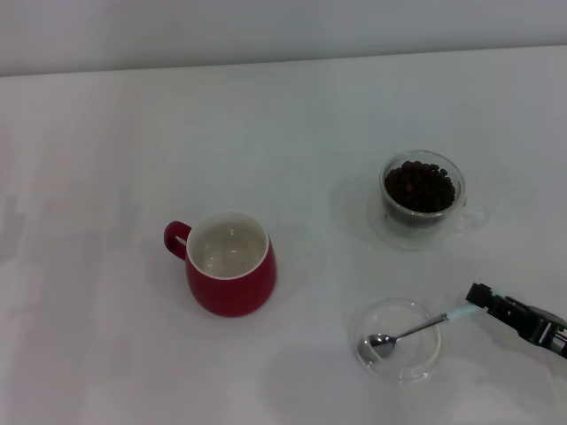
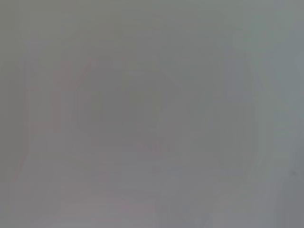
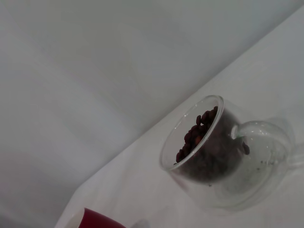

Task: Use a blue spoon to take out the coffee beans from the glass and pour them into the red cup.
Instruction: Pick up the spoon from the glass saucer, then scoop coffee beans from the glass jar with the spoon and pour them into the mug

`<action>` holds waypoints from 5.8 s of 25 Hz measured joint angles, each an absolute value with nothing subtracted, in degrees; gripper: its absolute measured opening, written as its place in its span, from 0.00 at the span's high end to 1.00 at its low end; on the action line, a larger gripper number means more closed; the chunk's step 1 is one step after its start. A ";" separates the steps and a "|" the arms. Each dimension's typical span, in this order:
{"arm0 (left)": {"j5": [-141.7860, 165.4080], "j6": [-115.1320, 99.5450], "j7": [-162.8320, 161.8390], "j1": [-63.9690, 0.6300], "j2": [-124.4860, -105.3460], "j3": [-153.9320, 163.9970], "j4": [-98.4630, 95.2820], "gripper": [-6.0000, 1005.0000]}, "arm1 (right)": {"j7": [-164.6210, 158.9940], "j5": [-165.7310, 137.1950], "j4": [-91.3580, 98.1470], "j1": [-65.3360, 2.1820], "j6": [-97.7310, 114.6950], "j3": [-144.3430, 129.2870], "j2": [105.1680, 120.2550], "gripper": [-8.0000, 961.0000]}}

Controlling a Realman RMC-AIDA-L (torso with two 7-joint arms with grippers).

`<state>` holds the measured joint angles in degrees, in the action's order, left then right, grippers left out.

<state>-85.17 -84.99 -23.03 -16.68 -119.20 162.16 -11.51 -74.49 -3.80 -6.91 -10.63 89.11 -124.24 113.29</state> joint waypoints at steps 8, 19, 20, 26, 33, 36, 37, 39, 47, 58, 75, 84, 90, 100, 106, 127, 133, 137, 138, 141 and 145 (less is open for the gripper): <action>-85.17 -84.99 -23.03 -16.61 -119.20 162.16 -11.44 0.11 | -75.46 -3.84 -7.23 -10.61 89.06 -124.28 113.29 0.74; -85.17 -84.99 -23.03 -16.53 -119.31 162.16 -11.42 0.11 | -75.85 -3.77 -7.28 -10.33 89.91 -124.22 112.63 0.78; -85.16 -85.00 -23.03 -16.53 -119.34 162.16 -11.42 0.11 | -75.91 -3.72 -7.28 -10.34 90.26 -124.20 112.49 0.78; -85.17 -84.99 -23.03 -16.52 -119.36 162.16 -11.52 0.11 | -77.06 -3.49 -7.30 -10.58 91.91 -124.11 111.70 0.79; -85.17 -84.99 -23.03 -16.52 -119.36 162.16 -11.67 0.11 | -78.14 -3.37 -7.31 -10.83 94.10 -123.83 110.47 0.81; -85.17 -84.99 -23.03 -16.56 -119.36 162.16 -11.71 0.11 | -78.63 -3.35 -7.31 -10.93 94.45 -123.83 110.19 0.82; -85.16 -84.99 -23.03 -16.60 -119.36 162.15 -11.73 0.11 | -78.76 -3.35 -7.31 -10.99 94.66 -123.84 110.09 0.83; -85.23 -84.99 -23.03 -16.69 -119.36 162.16 -11.74 0.11 | -78.87 -3.34 -7.29 -11.09 95.04 -123.92 109.91 0.83; -85.77 -84.99 -23.03 -16.94 -119.36 162.16 -11.71 0.11 | -79.43 -2.66 -7.29 -11.43 100.95 -123.66 108.41 0.84; -85.79 -84.99 -23.05 -16.92 -119.36 162.16 -11.53 0.11 | -79.15 6.66 -7.33 -16.49 104.78 -123.47 105.91 0.84; -85.68 -82.21 -23.12 -17.40 -119.36 162.15 -11.51 0.11 | -57.01 8.78 -8.11 -24.37 99.86 -125.02 103.55 0.84; -85.78 -82.17 -23.12 -17.73 -119.31 162.15 -11.53 0.11 | -53.30 8.71 -10.67 -23.90 99.31 -128.08 104.10 0.84; -85.79 -82.17 -23.12 -18.04 -119.20 162.15 -11.50 0.11 | -51.46 9.04 -12.45 -23.74 98.58 -128.14 105.33 0.83; -85.78 -82.18 -23.12 -18.02 -119.25 162.16 -11.42 0.11 | -50.79 8.76 -12.64 -23.94 96.12 -130.52 106.41 0.84; -85.78 -82.18 -23.12 -18.01 -119.27 162.16 -11.42 0.11 | -53.51 8.76 -12.66 -24.11 96.00 -130.96 106.51 0.83; -85.96 -82.59 -23.02 -18.63 -119.26 161.47 -10.95 0.11 | -72.01 8.86 -12.66 -25.17 91.89 -132.45 105.73 0.84; -85.96 -82.63 -23.02 -18.64 -119.18 161.45 -10.81 0.11 | -80.10 8.99 -12.66 -25.22 91.97 -132.45 104.97 0.84; -85.96 -82.63 -23.02 -18.72 -119.18 161.45 -10.79 0.11 | -83.08 8.87 -12.79 -25.23 91.61 -132.50 104.80 0.84; -85.96 -82.65 -23.03 -18.72 -119.18 161.46 -10.71 0.11 | -83.87 8.85 -12.95 -25.23 91.52 -132.71 104.78 0.84; -85.96 -82.69 -23.03 -18.76 -119.18 161.17 -10.23 0.11 | -86.36 8.83 -13.28 -25.23 91.16 -133.57 104.76 0.84; -85.96 -82.71 -23.03 -18.76 -119.18 160.60 -10.03 0.11 | -90.49 9.00 -13.42 -25.26 89.50 -133.94 104.76 0.84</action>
<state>-85.96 -82.71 -23.03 -18.76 -119.18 160.60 -10.03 -90.49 9.00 -13.42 -25.26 89.50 -133.94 104.76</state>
